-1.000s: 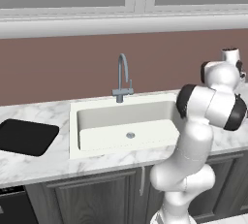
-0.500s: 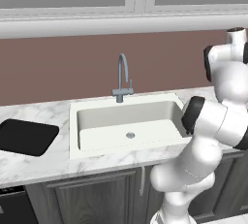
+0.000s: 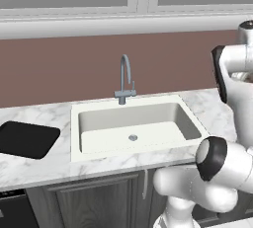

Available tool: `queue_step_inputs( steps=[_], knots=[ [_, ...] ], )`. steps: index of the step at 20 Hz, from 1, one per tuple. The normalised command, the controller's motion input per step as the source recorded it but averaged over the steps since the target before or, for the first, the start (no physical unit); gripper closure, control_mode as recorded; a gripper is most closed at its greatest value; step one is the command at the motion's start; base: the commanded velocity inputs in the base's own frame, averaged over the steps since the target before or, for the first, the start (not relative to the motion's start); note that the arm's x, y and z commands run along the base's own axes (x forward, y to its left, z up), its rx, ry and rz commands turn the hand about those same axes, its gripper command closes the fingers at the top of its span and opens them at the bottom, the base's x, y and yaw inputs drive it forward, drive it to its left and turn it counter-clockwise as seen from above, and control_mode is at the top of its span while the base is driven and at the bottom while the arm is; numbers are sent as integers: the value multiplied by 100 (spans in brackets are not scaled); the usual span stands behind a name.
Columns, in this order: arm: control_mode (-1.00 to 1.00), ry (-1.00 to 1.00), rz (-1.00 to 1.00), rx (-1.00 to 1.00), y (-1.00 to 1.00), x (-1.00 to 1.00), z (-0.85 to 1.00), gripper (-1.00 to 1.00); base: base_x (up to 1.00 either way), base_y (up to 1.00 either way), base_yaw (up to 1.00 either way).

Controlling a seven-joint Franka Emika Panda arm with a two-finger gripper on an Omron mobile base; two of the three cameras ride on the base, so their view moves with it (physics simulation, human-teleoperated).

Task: Pick the avocado from the sink and place it in the bowl. Then pick the bowl and place it in the microwave. Then close the microwave door and press the start button.

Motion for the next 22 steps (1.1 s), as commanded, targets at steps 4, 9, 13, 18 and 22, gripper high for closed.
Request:
queue_step_inputs(
  steps=[4,9,13,18,22],
  knots=[
    [-100,-35,15,-16,62,-45,6,100,0,0,0],
    [-100,-21,12,-16,57,-21,34,100,0,0,0],
    [-100,-13,12,-5,32,-10,34,100,0,0,0],
    [-100,3,14,-5,23,-12,38,100,0,0,0],
    [-100,10,22,-6,9,-19,46,100,0,0,0]
  ],
)
